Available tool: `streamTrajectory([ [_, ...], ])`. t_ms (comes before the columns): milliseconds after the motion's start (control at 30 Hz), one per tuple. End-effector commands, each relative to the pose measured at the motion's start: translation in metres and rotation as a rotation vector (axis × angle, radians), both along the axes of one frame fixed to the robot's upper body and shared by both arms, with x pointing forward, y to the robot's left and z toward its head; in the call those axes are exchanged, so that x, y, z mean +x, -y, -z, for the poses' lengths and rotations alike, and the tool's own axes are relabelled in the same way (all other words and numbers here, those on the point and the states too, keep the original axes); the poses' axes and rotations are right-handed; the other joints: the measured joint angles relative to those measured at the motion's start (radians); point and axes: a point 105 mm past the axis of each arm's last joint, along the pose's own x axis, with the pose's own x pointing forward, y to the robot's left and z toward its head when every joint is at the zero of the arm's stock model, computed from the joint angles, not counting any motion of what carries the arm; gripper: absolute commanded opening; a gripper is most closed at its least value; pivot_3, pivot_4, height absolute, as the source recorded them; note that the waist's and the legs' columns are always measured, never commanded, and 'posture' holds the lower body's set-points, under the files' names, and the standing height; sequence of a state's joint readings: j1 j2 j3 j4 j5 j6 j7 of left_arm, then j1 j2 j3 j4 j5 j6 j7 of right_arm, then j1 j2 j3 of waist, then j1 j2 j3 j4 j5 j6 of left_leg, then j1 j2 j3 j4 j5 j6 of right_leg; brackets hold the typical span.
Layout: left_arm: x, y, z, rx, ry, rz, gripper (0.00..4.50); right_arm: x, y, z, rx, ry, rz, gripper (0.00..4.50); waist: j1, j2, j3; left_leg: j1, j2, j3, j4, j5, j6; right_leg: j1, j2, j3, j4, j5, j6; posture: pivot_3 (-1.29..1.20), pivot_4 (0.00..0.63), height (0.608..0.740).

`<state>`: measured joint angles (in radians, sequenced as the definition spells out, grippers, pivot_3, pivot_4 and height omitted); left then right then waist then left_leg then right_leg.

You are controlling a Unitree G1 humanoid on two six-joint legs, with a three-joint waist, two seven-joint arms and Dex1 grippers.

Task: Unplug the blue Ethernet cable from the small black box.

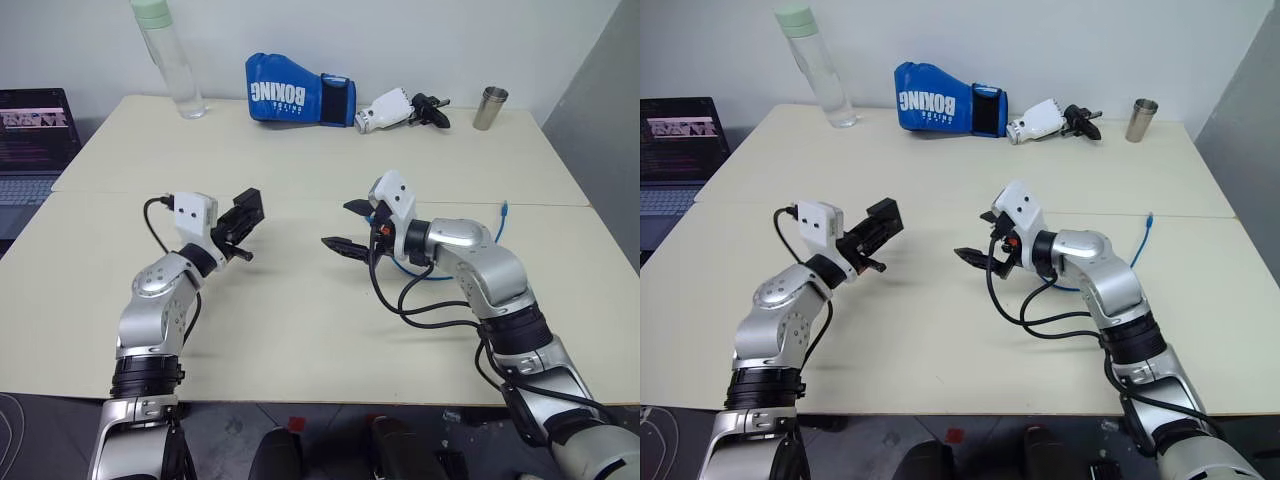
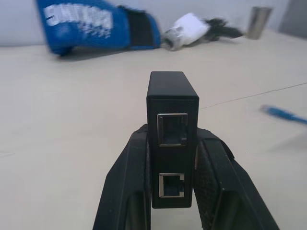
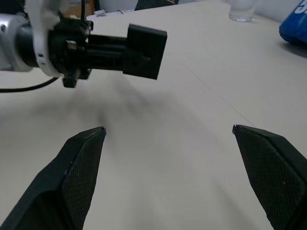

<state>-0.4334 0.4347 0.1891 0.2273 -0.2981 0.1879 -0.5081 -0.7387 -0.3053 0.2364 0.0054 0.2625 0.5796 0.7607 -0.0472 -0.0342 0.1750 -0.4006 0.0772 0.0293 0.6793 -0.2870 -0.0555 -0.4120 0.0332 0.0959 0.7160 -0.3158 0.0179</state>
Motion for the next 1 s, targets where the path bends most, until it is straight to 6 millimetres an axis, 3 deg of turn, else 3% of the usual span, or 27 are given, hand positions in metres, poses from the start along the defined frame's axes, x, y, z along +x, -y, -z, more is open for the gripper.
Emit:
streamTrajectory([
  [33, 0.000, -0.002, 0.009, 0.026, 0.033, -0.040, 0.80, -0.007, -0.009, -0.010, 0.018, 0.047, -0.036, 4.49, 0.001, 0.000, 0.000, 0.000, 0.000, 0.000, 0.000, 0.000, 0.000, 0.000, -0.001, 0.000, 0.000, 0.000, 0.000, 0.00, 0.150, 0.740],
  [433, -0.004, -0.012, 0.052, -0.032, -0.065, -0.094, 0.80, -0.013, -0.019, -0.008, 0.007, 0.022, -0.080, 4.49, 0.008, 0.000, -0.001, 0.000, 0.000, 0.000, 0.000, 0.000, 0.000, 0.000, 0.000, 0.000, 0.000, 0.000, 0.000, 0.00, 0.150, 0.740],
  [500, -0.004, -0.014, 0.055, -0.031, -0.077, -0.095, 1.51, -0.012, -0.018, -0.008, 0.004, 0.021, -0.081, 4.49, 0.007, -0.001, -0.001, 0.001, 0.000, 0.000, 0.000, 0.000, 0.000, 0.001, 0.000, 0.000, 0.000, 0.000, 0.000, 0.00, 0.150, 0.740],
  [833, -0.007, -0.011, 0.055, -0.033, -0.087, -0.065, 3.75, -0.012, -0.017, -0.009, 0.003, 0.023, -0.081, 4.49, 0.007, 0.000, -0.001, 0.001, 0.000, 0.000, 0.000, 0.000, 0.000, 0.002, 0.000, -0.001, 0.001, 0.000, 0.000, 0.00, 0.150, 0.740],
  [1000, -0.012, -0.012, 0.051, -0.020, -0.079, -0.063, 3.75, -0.012, -0.016, -0.010, 0.007, 0.024, -0.076, 4.49, 0.006, 0.000, -0.001, 0.001, 0.000, 0.000, 0.000, 0.000, 0.000, 0.002, 0.000, -0.001, 0.000, 0.000, 0.000, 0.00, 0.150, 0.740],
])
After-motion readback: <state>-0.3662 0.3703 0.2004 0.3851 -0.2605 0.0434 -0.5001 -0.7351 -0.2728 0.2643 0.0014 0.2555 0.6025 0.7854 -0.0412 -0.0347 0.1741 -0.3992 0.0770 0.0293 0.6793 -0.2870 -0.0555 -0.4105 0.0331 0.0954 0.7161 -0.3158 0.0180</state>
